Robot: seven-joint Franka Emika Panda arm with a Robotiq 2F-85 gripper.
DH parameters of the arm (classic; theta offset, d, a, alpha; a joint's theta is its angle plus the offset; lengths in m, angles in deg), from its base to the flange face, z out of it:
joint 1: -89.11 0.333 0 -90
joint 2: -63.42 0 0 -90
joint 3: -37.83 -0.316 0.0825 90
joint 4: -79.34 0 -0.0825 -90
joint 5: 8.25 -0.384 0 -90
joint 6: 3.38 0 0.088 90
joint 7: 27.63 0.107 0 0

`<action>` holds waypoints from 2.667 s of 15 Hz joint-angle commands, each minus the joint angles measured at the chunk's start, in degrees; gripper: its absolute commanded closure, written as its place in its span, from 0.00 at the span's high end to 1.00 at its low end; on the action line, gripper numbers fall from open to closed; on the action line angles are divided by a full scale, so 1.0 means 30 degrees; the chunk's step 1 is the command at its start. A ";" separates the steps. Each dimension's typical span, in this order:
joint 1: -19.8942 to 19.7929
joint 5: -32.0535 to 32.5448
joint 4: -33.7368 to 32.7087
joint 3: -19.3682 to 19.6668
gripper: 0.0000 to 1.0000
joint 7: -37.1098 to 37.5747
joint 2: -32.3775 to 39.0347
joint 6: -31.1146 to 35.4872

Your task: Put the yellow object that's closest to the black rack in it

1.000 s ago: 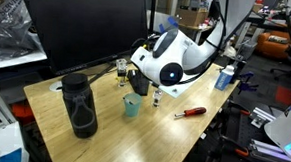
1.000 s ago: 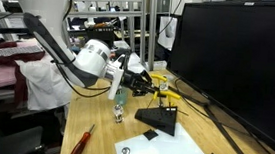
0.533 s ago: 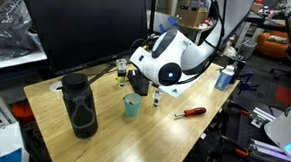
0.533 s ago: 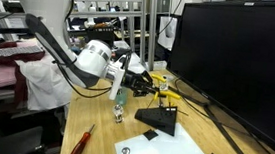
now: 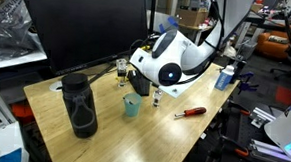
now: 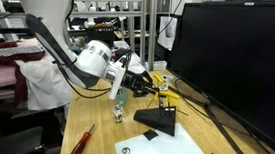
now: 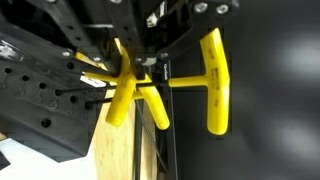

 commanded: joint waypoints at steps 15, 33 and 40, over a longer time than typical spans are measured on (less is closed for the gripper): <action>-0.0800 -0.0821 -0.0316 -0.0516 0.54 -0.1105 0.0531 0.1196; -0.1468 -0.0837 -0.0804 -0.0682 1.00 0.0396 0.1287 0.3874; -0.1383 -0.0281 -0.1091 -0.0463 1.00 0.1492 0.1297 0.4382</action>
